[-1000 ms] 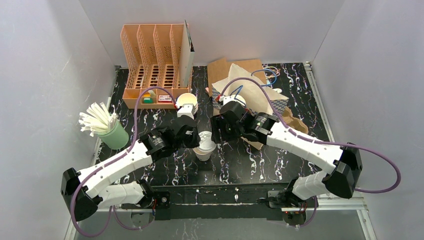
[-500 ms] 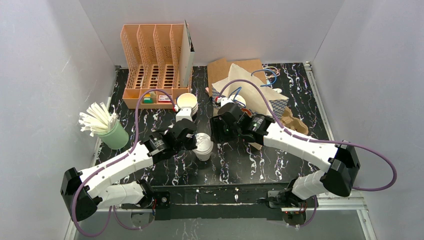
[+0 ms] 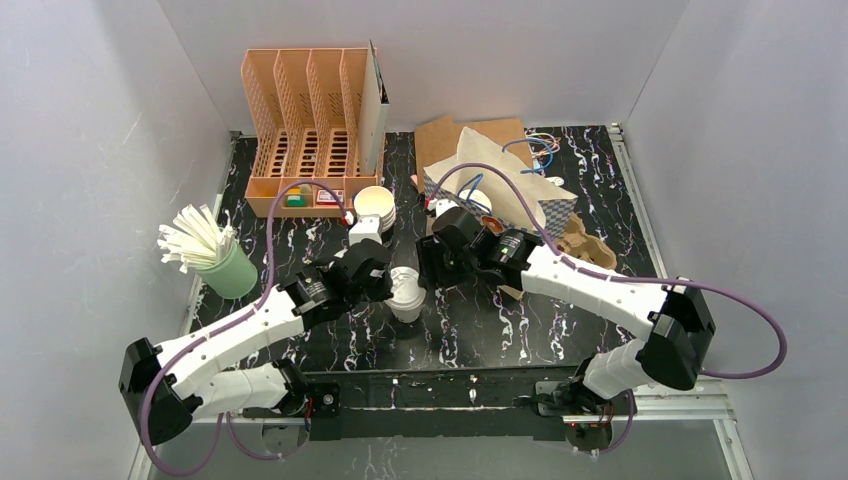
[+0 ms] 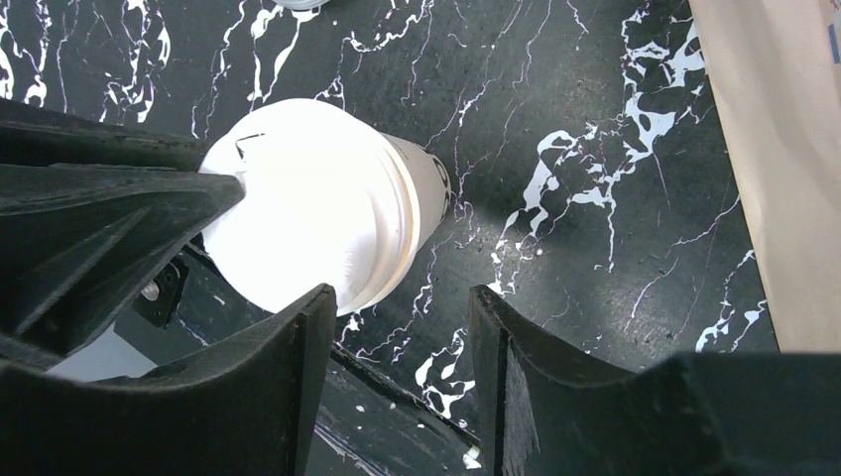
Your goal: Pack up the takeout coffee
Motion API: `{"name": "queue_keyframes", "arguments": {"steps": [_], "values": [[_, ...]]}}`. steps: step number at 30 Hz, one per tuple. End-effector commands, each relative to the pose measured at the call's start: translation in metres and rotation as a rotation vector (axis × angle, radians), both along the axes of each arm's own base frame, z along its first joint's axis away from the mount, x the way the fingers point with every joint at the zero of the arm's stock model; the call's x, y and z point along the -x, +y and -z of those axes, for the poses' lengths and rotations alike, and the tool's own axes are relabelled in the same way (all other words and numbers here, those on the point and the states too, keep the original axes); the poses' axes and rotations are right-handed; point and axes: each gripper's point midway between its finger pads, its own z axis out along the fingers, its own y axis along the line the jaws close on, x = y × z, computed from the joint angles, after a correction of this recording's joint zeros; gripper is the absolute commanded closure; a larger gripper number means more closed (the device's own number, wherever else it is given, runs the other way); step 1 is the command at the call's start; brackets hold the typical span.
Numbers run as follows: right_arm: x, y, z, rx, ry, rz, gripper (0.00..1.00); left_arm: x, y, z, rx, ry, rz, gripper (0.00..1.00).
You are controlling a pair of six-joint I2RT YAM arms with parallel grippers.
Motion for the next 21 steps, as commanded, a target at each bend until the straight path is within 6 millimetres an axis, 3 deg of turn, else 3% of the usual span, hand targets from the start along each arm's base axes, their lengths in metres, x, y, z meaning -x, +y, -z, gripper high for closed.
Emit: {"name": "queue_keyframes", "arguments": {"steps": [1, 21], "values": [[-0.002, 0.006, -0.001, -0.019, -0.014, -0.018, 0.40, -0.002, 0.005, -0.009, 0.034, -0.044, -0.035, 0.90], [0.001, 0.010, 0.010, -0.008, 0.013, -0.043, 0.41, 0.000, -0.002, 0.002, 0.018, -0.012, 0.000, 0.90]]}}
